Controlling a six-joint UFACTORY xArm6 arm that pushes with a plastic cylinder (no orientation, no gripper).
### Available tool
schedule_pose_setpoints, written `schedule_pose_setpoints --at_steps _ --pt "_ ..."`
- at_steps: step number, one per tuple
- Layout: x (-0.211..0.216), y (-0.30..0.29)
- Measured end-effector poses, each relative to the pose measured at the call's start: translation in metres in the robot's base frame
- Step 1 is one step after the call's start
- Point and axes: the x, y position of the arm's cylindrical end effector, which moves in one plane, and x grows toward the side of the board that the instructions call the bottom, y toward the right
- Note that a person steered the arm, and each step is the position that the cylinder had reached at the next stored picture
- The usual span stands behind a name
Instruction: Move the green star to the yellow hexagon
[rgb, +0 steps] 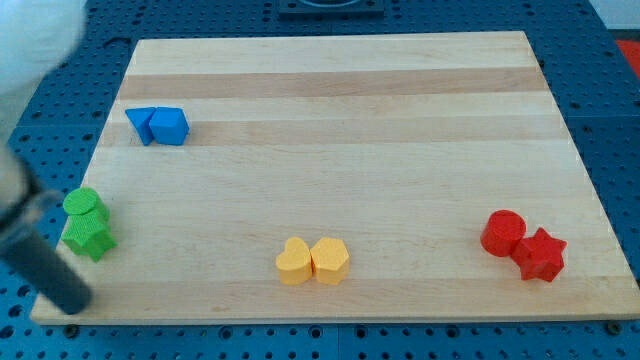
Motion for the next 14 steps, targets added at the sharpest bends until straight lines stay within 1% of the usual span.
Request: schedule_pose_setpoints --at_steps 1,2,3,5,7,9,10,11,12,14 --pt "-0.01 -0.023" --pt "-0.033 -0.022" --pt "-0.043 -0.022" --pt "-0.043 -0.018" --pt "-0.072 -0.015" --pt "-0.074 0.046" --pt "-0.062 0.067" --pt "-0.032 0.067" --pt "-0.03 0.082" --pt "-0.077 0.139"
